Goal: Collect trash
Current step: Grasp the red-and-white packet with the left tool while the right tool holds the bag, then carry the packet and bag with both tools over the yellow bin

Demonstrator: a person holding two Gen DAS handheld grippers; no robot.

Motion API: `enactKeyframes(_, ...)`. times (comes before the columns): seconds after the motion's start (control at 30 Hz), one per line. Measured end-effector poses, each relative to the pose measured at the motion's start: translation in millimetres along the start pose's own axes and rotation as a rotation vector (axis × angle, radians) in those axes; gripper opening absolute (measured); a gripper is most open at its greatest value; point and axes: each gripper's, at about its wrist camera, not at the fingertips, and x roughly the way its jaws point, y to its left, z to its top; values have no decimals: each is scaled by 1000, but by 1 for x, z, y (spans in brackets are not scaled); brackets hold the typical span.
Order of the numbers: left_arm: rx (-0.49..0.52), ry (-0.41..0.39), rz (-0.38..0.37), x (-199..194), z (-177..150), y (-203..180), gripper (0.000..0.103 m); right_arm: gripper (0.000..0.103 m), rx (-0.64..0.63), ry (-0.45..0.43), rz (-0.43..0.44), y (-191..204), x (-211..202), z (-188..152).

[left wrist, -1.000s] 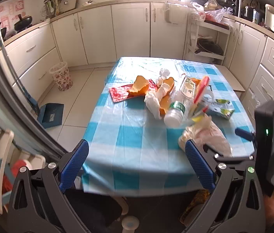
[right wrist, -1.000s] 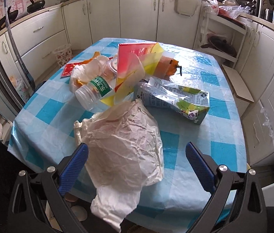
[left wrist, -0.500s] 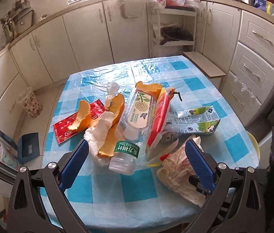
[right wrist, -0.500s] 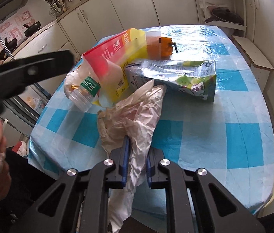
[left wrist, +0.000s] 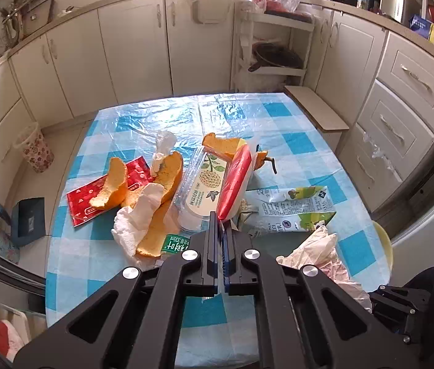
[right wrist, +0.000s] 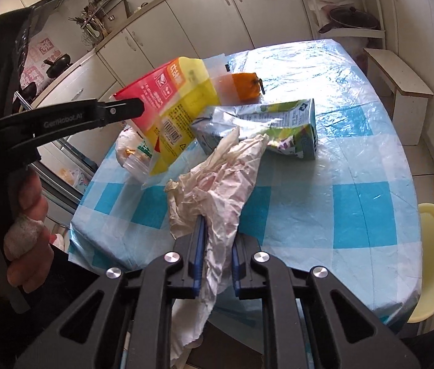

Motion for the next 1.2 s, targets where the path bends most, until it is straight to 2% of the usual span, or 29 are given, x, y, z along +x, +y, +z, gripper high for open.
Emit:
enactKeyframes(0.17, -34, -108, 27, -57, 8, 11, 2, 15, -3, -112, 13, -1, -37, 9)
enactKeyframes(0.23, -41, -147, 3, -79, 14, 11, 2, 15, 4, -168, 8, -5, -59, 16)
enactKeyframes(0.37, -20, -188, -118, -113, 28, -7, 2, 15, 0, -293, -79, -22, -113, 27)
enactKeyframes(0.5, 35, -147, -273, -112, 38, -54, 2, 16, -8, -357, -249, -51, -153, 24)
enactKeyframes(0.63, 150, -44, -406, -79, 45, -127, 3, 16, 33, -300, -401, -97, -150, 8)
enactKeyframes(0.77, 299, 137, -501, -17, 42, -203, 3, 16, 121, -172, -480, -155, -115, -17)
enactKeyframes(0.93, 412, 342, -536, 62, 23, -271, 3, 16, 200, -9, -520, -210, -50, -54)
enactKeyframes(1.07, 500, 486, -500, 121, -6, -314, 3, 17, 227, 103, -530, -246, -8, -77)
enactKeyframes(1.13, 535, 578, -474, 147, -17, -329, 4, 31, 235, 147, -525, -262, 7, -87)
enactKeyframes(1.17, 547, 591, -451, 156, -19, -334, 10, 42, 241, 160, -519, -268, 11, -90)
enactKeyframes(1.2, 558, 597, -434, 164, -18, -337, 17, 46, 245, 167, -517, -273, 13, -92)
